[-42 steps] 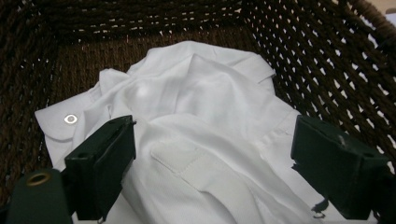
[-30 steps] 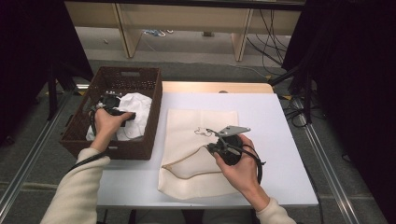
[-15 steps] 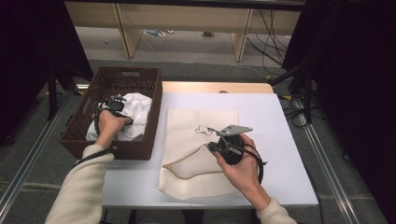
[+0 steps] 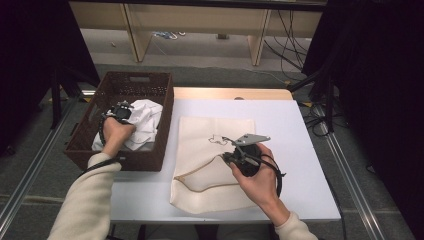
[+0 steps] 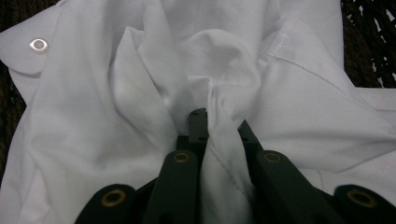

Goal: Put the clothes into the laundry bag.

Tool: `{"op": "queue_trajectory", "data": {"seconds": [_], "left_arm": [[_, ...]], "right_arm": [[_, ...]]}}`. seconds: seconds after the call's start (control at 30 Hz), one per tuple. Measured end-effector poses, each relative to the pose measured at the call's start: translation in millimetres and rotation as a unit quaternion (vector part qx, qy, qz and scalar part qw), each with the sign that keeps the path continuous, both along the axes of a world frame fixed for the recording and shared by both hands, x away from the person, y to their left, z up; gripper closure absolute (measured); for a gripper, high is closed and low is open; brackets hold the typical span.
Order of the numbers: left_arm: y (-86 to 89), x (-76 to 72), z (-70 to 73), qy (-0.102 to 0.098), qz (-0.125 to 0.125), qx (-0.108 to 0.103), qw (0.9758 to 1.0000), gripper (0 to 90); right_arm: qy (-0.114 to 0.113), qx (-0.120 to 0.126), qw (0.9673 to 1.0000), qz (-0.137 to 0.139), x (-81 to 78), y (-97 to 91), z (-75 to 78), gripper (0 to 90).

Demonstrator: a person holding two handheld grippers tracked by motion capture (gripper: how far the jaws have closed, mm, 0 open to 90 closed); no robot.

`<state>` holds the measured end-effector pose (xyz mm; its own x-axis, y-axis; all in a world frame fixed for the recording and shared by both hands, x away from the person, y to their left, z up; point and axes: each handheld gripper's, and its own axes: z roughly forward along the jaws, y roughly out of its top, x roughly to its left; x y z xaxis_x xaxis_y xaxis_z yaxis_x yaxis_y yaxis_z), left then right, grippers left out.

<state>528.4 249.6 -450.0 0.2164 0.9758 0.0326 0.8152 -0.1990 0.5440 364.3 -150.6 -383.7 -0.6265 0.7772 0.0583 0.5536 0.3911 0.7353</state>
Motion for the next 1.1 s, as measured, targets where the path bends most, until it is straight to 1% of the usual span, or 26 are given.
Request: {"op": "queue_trajectory", "data": {"seconds": [0.03, 0.07, 0.1, 0.13, 0.17, 0.23, 0.3, 0.37, 0.4, 0.43, 0.5, 0.57, 0.6, 0.63, 0.7, 0.73, 0.77, 0.8, 0.83, 0.87, 0.9, 0.93, 1.0, 1.03, 1.07, 1.1], "left_arm": [[0.6, -0.9, 0.8, -0.002, 0.001, -0.003, 1.0, 82.9], [1.5, -1.9, 2.6, 0.001, 0.001, -0.003, 1.0, 83.2], [1.7, -3.3, 2.5, -0.008, 0.004, -0.009, 0.9999, 83.4], [3.2, -4.4, 3.6, -0.013, 0.001, -0.01, 0.9999, 83.6], [3.8, -5.9, 5.0, -0.018, 0.005, -0.017, 0.9997, 83.6], [7.0, -8.7, 9.4, -0.037, 0.004, -0.025, 0.999, 83.7], [9.6, -12.4, 15.9, -0.06, 0.004, -0.031, 0.9977, 83.9], [11.8, -17.7, 24.1, -0.09, 0.002, -0.037, 0.9952, 84.0], [12.5, -19.6, 26.7, -0.101, 0.001, -0.039, 0.9942, 84.0], [13.2, -22.1, 30.6, -0.116, -0.001, -0.039, 0.9924, 84.0], [14.9, -27.3, 38.3, -0.145, -0.005, -0.047, 0.9884, 84.1], [16.5, -32.3, 44.9, -0.17, -0.009, -0.052, 0.984, 84.1], [16.0, -33.8, 46.6, -0.187, -0.005, -0.064, 0.9803, 84.1], [17.3, -35.7, 49.2, -0.192, -0.011, -0.061, 0.9794, 84.1], [17.2, -38.2, 52.2, -0.209, -0.008, -0.065, 0.9756, 84.1], [17.7, -39.0, 53.6, -0.215, -0.012, -0.065, 0.9743, 84.1], [18.0, -39.9, 55.2, -0.222, -0.013, -0.064, 0.9729, 84.1], [17.7, -41.0, 56.5, -0.225, -0.011, -0.067, 0.9719, 84.1], [17.8, -41.9, 58.5, -0.232, -0.012, -0.067, 0.9704, 84.1], [18.1, -42.8, 60.7, -0.238, -0.013, -0.07, 0.9687, 84.1], [18.2, -43.8, 63.7, -0.248, -0.013, -0.071, 0.9661, 84.1], [18.3, -44.5, 65.7, -0.254, -0.013, -0.073, 0.9644, 84.1], [18.8, -46.6, 71.7, -0.267, -0.014, -0.078, 0.9604, 84.1], [18.7, -47.9, 75.0, -0.274, -0.014, -0.081, 0.9583, 84.2], [18.9, -49.4, 78.5, -0.28, -0.016, -0.083, 0.9563, 84.1], [18.8, -50.9, 82.0, -0.288, -0.016, -0.085, 0.9536, 84.1]], "right_arm": [[0.003, 0.001, 1.0, -0.004, -0.6, 0.2, 0.2, 89.4], [-0.011, -0.003, 0.9999, 0.007, 1.8, -1.0, -0.6, 89.4], [-0.017, -0.003, 0.9998, 0.009, 2.5, -1.4, -0.9, 89.4], [-0.023, -0.004, 0.9997, 0.01, 2.7, -1.7, -1.4, 89.4], [-0.015, 0.003, 0.9998, 0.015, 3.1, -1.7, -0.8, 89.4], [-0.023, -0.003, 0.9997, 0.011, 3.3, -2.7, -0.5, 89.4], [-0.018, 0.003, 0.9998, 0.002, 2.3, -2.4, 0.4, 89.4], [-0.017, 0.005, 0.9998, 0.003, 2.2, -2.4, 0.9, 89.4], [-0.009, 0.005, 0.9999, -0.001, 0.9, -1.9, 1.8, 89.4], [-0.004, 0.011, 0.9999, -0.004, 1.0, -1.5, 1.2, 89.4], [-0.016, 0.008, 0.9998, 0.007, 2.9, -2.6, 0.6, 89.4], [-0.001, 0.012, 0.9999, -0.003, 1.0, -1.6, 1.1, 89.4], [-0.015, 0.008, 0.9998, 0.005, 2.7, -2.4, 0.4, 89.4], [-0.002, 0.007, 1.0, -0.006, 0.4, -1.6, 1.8, 89.4], [-0.003, 0.007, 1.0, -0.006, 0.4, -1.7, 1.8, 89.4], [-0.004, 0.01, 0.9999, -0.007, 0.6, -1.3, 1.2, 89.4], [0.001, 0.014, 0.9999, -0.005, 0.8, -1.4, 1.0, 89.4], [-0.014, 0.011, 0.9998, 0.006, 3.1, -2.6, 0.1, 89.4], [-0.006, 0.016, 0.9999, -0.002, 1.6, -1.3, 0.0, 89.4], [-0.011, 0.009, 0.9999, 0.001, 2.1, -1.5, -0.3, 89.4], [-0.016, 0.004, 0.9999, 0.004, 2.7, -2.3, 0.2, 89.4], [-0.001, 0.006, 1.0, -0.006, 0.7, -1.3, 1.0, 89.4], [-0.014, 0.004, 0.9999, 0.002, 2.4, -2.2, 0.2, 89.4], [-0.014, 0.003, 0.9999, 0.003, 2.6, -2.3, 0.2, 89.4], [-0.005, 0.007, 1.0, -0.005, 1.0, -1.5, 0.7, 89.4], [-0.012, 0.012, 0.9999, 0.003, 2.6, -1.7, -0.2, 89.4]]}}
